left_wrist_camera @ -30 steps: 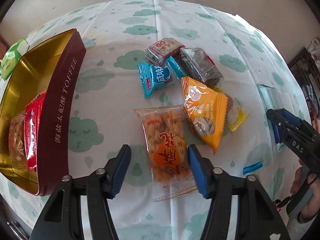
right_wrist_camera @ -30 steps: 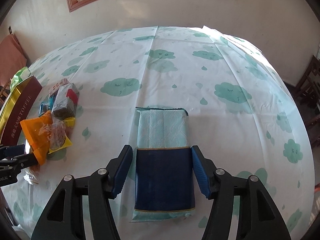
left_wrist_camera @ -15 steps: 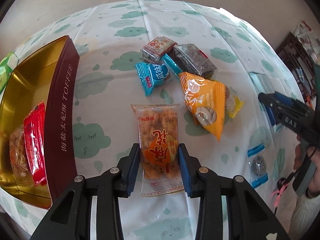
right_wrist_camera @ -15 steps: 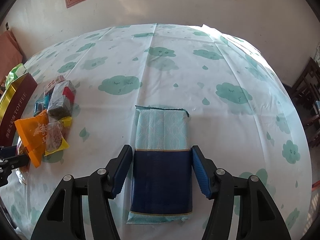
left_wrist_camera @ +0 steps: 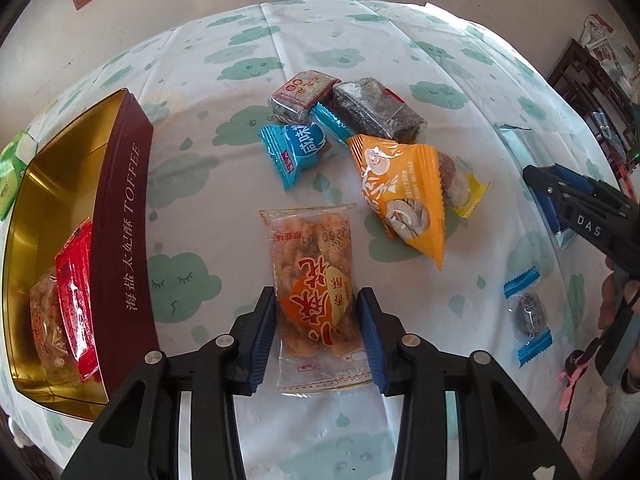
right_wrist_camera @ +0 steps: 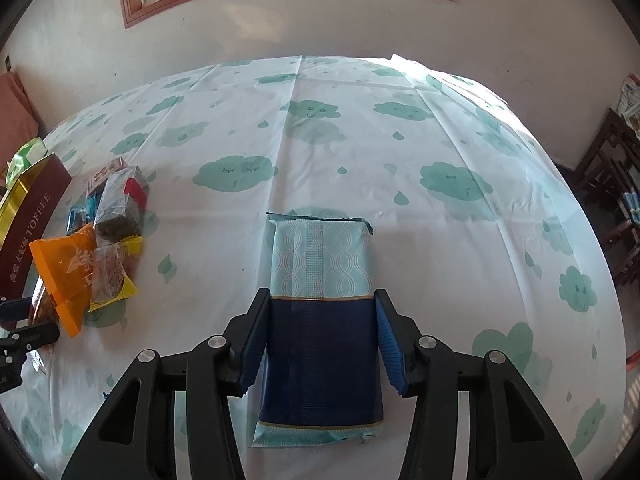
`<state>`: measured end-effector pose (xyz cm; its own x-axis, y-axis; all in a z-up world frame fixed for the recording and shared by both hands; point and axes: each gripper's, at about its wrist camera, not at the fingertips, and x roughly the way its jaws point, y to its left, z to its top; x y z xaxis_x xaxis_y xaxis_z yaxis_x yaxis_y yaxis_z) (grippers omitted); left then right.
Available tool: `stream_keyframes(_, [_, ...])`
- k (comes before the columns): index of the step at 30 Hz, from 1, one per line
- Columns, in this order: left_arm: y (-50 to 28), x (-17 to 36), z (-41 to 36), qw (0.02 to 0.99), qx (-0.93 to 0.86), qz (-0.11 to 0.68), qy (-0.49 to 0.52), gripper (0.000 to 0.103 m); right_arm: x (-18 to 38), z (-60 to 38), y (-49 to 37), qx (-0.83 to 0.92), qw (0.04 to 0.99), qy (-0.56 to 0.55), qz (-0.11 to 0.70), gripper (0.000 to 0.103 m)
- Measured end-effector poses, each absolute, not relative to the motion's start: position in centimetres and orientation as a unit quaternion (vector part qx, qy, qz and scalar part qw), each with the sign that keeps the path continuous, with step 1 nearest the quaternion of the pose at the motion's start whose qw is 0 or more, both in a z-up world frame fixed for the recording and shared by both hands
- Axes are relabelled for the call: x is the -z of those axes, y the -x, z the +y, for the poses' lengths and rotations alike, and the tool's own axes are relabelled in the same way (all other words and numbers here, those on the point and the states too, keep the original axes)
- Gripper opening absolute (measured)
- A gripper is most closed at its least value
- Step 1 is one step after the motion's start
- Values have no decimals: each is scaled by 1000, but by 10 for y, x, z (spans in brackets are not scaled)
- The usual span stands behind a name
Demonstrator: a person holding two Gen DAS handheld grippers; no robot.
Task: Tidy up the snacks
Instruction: 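Carry the peanut bag into the tin and open the left tool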
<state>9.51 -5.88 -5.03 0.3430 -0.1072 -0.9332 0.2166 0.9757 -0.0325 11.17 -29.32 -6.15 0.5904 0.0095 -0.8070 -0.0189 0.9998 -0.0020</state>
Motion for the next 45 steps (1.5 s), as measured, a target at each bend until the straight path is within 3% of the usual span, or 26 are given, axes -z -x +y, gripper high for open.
stream_keyframes(15, [-73,15,-45,837,126,530,-56,33,63,-291,-104,7,904,3,428,51])
stream_keyframes(23, [-81,-21,22,865,67,494,-53,33,62,-291,-104,7,904,3,428,51])
stream_keyframes(33, [-88,-1,129,847,-30,530,-24,33,62,-291,-104,7,904,3,428,51])
stream_keyframes(45, [-86,27,152,829,-33,556,-45,33,62,-291,-105,7,904,3,428,51])
